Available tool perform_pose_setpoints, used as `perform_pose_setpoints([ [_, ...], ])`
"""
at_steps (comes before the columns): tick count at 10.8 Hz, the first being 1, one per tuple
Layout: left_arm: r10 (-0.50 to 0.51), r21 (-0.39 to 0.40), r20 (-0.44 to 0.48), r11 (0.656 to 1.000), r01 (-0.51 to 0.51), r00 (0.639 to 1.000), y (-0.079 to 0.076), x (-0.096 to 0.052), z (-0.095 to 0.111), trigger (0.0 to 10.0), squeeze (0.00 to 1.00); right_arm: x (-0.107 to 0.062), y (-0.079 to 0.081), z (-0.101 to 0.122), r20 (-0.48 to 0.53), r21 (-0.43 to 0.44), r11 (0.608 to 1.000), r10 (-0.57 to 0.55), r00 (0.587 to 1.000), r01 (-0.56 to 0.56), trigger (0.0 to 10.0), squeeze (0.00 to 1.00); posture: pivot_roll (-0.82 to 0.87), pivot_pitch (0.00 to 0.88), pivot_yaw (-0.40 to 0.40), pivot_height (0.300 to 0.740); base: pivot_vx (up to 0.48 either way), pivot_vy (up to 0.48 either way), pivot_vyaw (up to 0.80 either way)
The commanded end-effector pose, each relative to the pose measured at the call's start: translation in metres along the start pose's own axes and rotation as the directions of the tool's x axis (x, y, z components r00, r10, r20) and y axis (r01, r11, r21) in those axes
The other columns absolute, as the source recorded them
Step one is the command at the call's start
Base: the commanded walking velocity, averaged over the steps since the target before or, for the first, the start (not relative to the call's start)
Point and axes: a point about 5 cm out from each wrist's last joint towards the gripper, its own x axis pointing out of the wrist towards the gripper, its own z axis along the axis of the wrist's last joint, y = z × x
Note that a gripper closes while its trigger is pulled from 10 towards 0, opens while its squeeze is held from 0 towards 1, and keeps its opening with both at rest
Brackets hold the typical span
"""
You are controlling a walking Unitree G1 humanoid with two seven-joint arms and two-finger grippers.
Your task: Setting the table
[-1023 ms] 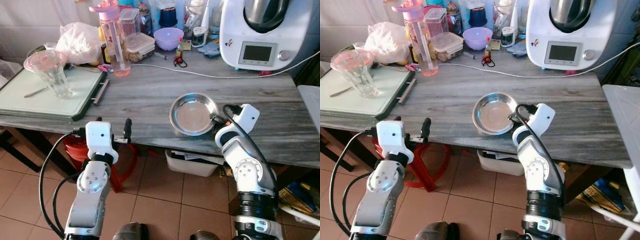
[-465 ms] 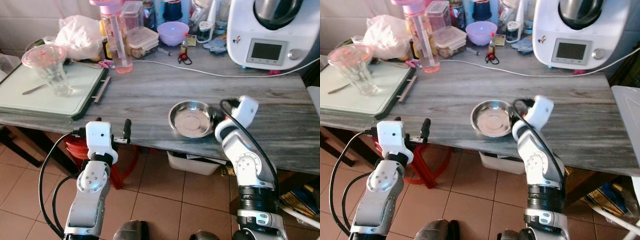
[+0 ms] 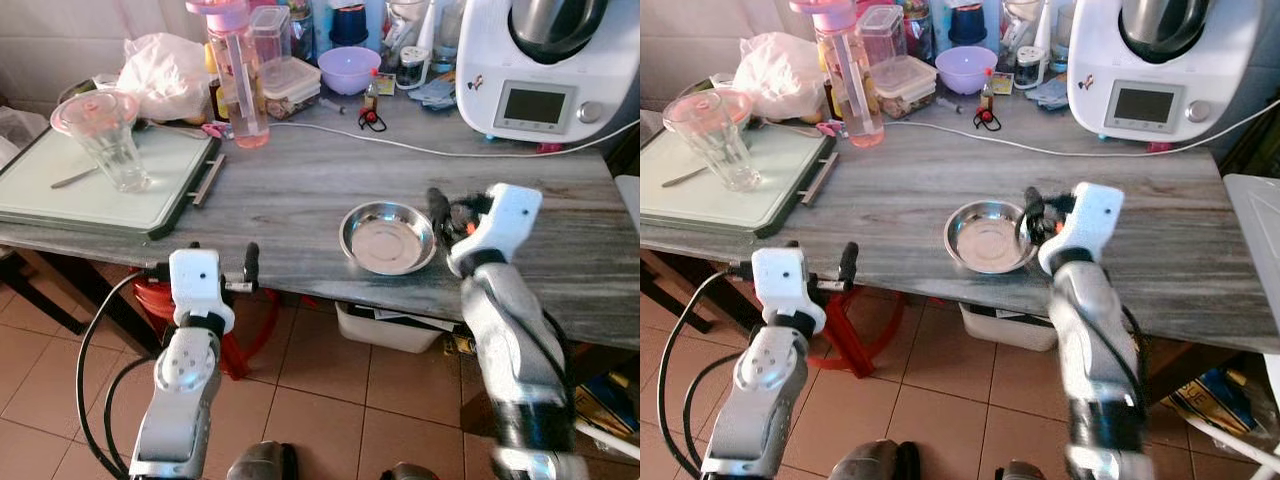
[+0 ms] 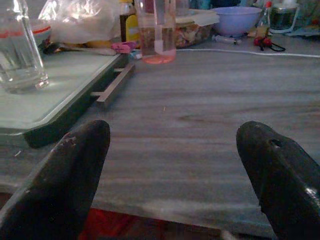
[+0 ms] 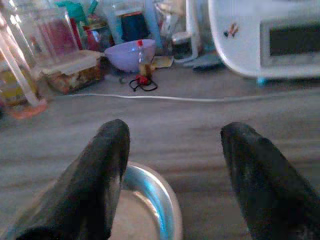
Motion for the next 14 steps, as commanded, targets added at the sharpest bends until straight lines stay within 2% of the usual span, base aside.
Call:
perform_pose_setpoints([
  [1, 0.010, 0.007, 0.007, 1.000, -0.010, 1.000, 0.002, 0.000, 0.001, 10.0, 0.00, -0.004, 0.005, 0.004, 0.039, -0.044, 0.999, 0.027, 0.999, -0.025, 10.0, 1.00, 0.03, 0.006, 0.068, 0.740, 0.000, 0.000, 0.00],
  [4, 0.011, 0.017, 0.006, 1.000, -0.011, 1.000, 0.006, 0.000, 0.001, 10.0, 0.00, -0.015, 0.009, -0.006, 0.033, -0.065, 0.997, 0.030, 0.999, -0.028, 10.0, 1.00, 0.02, 0.000, 0.067, 0.740, -0.164, 0.000, 0.00],
  [8, 0.020, 0.016, 0.015, 1.000, -0.020, 1.000, 0.006, 0.001, 0.003, 10.0, 0.00, -0.008, 0.009, 0.004, 0.087, -0.090, 0.995, 0.039, 0.995, -0.032, 10.0, 1.00, 0.03, 0.000, 0.056, 0.740, -0.248, 0.000, 0.00],
  [9, 0.017, 0.015, 0.014, 1.000, -0.018, 1.000, 0.005, 0.000, 0.003, 10.0, 0.00, -0.008, 0.011, 0.004, 0.088, -0.099, 0.994, 0.048, 0.995, -0.039, 10.0, 0.02, 0.03, 0.004, 0.056, 0.740, -0.247, 0.000, 0.00],
  [14, 0.010, 0.023, 0.006, 1.000, -0.010, 1.000, 0.006, -0.003, 0.002, 10.0, 0.00, -0.005, 0.015, 0.004, 0.088, -0.093, 0.995, 0.051, 0.995, -0.043, 10.0, 0.00, 0.04, 0.018, 0.060, 0.740, -0.251, 0.000, 0.00],
])
